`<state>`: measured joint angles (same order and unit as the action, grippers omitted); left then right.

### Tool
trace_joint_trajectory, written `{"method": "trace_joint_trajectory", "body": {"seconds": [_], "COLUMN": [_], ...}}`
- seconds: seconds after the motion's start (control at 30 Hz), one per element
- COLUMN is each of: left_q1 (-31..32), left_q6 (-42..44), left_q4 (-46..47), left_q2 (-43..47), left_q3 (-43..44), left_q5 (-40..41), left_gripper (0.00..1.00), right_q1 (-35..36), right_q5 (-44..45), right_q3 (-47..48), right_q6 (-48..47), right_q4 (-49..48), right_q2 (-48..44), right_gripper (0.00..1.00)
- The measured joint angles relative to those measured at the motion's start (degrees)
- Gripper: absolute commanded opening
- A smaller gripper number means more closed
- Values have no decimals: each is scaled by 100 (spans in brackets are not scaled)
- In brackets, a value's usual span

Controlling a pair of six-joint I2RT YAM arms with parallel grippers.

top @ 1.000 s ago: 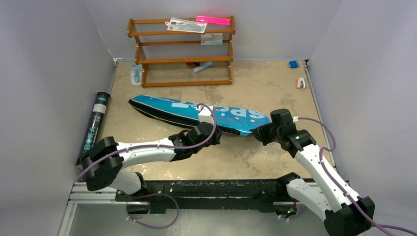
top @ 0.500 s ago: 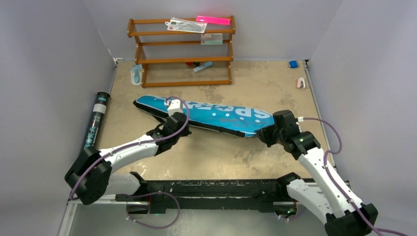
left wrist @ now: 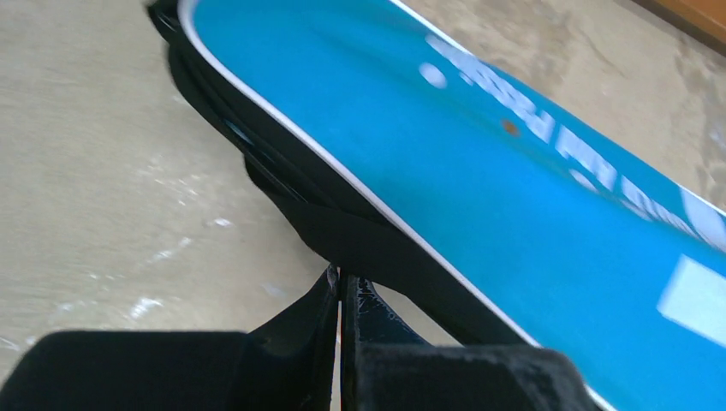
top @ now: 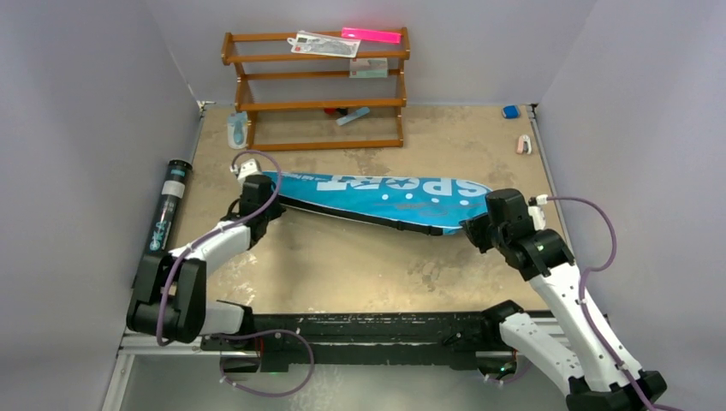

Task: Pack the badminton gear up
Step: Zip the racket bag at the center of the board.

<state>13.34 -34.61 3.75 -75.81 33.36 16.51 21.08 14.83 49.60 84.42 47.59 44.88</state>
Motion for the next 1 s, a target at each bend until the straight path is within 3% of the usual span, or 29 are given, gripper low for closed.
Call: {"method": "trace_joint_trajectory", "body": {"seconds": [0.4, 0.87, 1.0], "left_q1": [-1497, -2256, -2350], "left_q6": [232, 227, 234], "left_q4": [323, 260, 343], "left_q2": [-721, -1250, -1200], "left_q3": [365, 739, 717], "left_q5": [-577, -1626, -1711], "left_gripper": [0, 0, 20], "right_q1": [2, 24, -50], "right_q5": [555, 767, 752], "right_q3": [323, 348, 33], "right_q6": [-439, -787, -1366], "right_q4": [321, -13, -756], "right_q2": [-7, 326, 721], "right_gripper": [0, 0, 2]}}
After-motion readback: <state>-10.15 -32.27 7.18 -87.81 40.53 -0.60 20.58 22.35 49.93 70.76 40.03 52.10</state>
